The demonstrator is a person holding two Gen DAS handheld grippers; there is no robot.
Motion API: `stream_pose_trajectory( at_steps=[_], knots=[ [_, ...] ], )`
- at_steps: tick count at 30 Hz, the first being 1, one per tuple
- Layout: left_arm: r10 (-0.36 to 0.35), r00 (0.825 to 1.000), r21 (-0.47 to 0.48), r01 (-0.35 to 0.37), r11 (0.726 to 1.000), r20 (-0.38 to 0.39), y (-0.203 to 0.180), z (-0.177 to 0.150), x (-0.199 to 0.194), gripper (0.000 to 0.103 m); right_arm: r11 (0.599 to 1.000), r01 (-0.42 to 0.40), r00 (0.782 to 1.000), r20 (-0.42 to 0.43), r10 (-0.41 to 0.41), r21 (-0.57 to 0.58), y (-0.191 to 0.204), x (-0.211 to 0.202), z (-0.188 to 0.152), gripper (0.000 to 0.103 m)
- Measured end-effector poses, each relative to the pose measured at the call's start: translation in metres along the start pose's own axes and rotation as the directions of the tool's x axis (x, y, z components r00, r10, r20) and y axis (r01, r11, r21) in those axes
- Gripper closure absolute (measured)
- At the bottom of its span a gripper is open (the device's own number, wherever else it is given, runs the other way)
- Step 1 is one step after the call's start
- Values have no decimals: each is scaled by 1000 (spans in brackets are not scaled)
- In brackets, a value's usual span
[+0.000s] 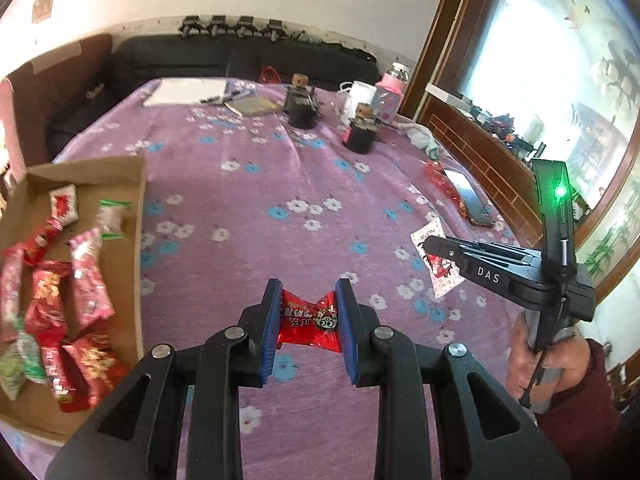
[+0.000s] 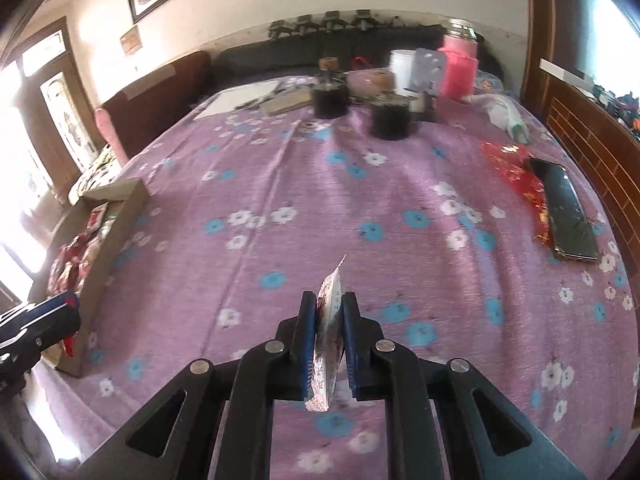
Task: Organize snacks
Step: 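Carry the small red candy and white-and-red packet toward the box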
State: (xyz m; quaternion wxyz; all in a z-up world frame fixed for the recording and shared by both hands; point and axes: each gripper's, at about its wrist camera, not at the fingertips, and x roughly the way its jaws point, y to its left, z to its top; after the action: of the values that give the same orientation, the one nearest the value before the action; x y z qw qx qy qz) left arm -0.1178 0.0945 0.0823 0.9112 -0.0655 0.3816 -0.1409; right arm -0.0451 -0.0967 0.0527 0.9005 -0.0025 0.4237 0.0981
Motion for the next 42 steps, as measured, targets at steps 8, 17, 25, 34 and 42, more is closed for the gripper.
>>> stream_pose_trajectory(
  at_steps=[8, 17, 25, 34, 42],
  knots=[
    [50, 998, -8, -50, 999, 31, 14, -2, -13, 79, 998, -37, 999, -4, 37, -53, 36, -1, -2, 90],
    [64, 997, -32, -62, 998, 34, 26, -5, -19, 79, 993, -53, 999, -4, 53, -102, 64, -7, 1, 90],
    [65, 997, -45, -63, 997, 44, 31, -6, -26, 79, 988, -72, 997, 4, 73, -135, 83, -13, 4, 90],
    [75, 996, -62, -71, 996, 58, 37, -7, -37, 79, 981, -90, 996, 11, 94, -170, 103, -19, 5, 90],
    [86, 993, -92, -79, 993, 77, 50, -6, -48, 79, 975, -116, 993, 8, 120, -187, 118, -20, 6, 90]
  ],
)
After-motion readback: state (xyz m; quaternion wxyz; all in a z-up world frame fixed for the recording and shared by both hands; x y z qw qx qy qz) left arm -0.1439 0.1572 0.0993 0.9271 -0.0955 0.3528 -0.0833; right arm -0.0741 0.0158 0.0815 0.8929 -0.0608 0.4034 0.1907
